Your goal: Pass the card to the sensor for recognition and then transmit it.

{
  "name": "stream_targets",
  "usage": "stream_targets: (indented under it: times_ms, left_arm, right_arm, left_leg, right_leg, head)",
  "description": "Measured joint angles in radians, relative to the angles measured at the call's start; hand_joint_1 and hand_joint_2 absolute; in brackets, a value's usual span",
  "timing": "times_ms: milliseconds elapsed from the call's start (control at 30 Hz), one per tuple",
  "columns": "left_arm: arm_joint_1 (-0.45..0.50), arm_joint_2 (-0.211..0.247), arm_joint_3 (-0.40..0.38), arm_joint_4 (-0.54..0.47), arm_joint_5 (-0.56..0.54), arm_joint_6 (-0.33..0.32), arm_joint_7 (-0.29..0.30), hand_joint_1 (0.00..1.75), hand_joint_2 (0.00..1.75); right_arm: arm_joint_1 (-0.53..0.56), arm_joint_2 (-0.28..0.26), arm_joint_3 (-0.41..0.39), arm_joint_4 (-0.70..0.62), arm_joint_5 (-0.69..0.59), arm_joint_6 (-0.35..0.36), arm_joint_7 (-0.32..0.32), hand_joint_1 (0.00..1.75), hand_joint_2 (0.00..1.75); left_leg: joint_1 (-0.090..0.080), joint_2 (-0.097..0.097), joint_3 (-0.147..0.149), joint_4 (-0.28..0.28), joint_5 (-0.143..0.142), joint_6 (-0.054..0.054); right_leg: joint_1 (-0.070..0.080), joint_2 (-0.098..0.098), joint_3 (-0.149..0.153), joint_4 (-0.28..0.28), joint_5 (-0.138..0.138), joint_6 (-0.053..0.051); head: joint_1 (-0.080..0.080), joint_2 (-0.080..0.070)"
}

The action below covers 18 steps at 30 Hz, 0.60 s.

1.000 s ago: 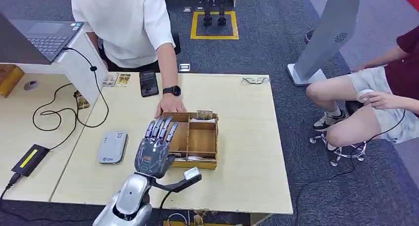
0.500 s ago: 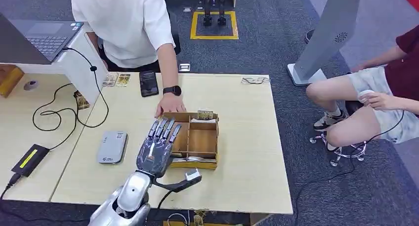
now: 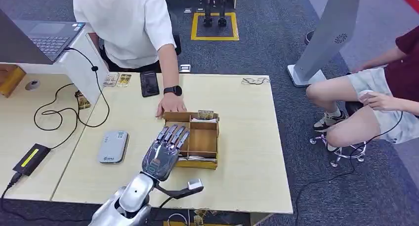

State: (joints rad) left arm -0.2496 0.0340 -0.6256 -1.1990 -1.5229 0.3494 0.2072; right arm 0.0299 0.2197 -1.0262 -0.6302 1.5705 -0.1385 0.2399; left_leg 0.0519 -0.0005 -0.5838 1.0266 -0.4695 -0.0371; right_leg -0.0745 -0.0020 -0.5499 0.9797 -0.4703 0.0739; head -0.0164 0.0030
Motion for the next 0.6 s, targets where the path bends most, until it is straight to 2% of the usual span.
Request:
stream_targets:
  times_ms: [367, 600]
  left_arm:
    - [0.03, 0.0, 0.0, 0.02, 0.0, 0.01, -0.052, 1.75, 1.75]
    - [0.034, -0.002, 0.002, 0.025, 0.0, 0.015, -0.054, 1.75, 1.75]
  right_arm:
    - [0.001, 0.0, 0.006, 0.0, 0.0, -0.009, 0.005, 0.0, 0.0]
    - [0.003, 0.0, 0.011, 0.0, 0.0, -0.008, 0.009, 0.0, 0.0]
  left_leg:
    - [0.0, 0.0, -0.001, 0.0, 0.0, 0.0]
    - [0.0, 0.0, -0.001, 0.0, 0.0, 0.0]
  right_leg:
    - [0.0, 0.001, -0.001, 0.0, 0.0, 0.0]
    - [0.0, 0.001, -0.001, 0.0, 0.0, 0.0]
  head:
    - [0.0, 0.0]
    - [0.0, 0.0]
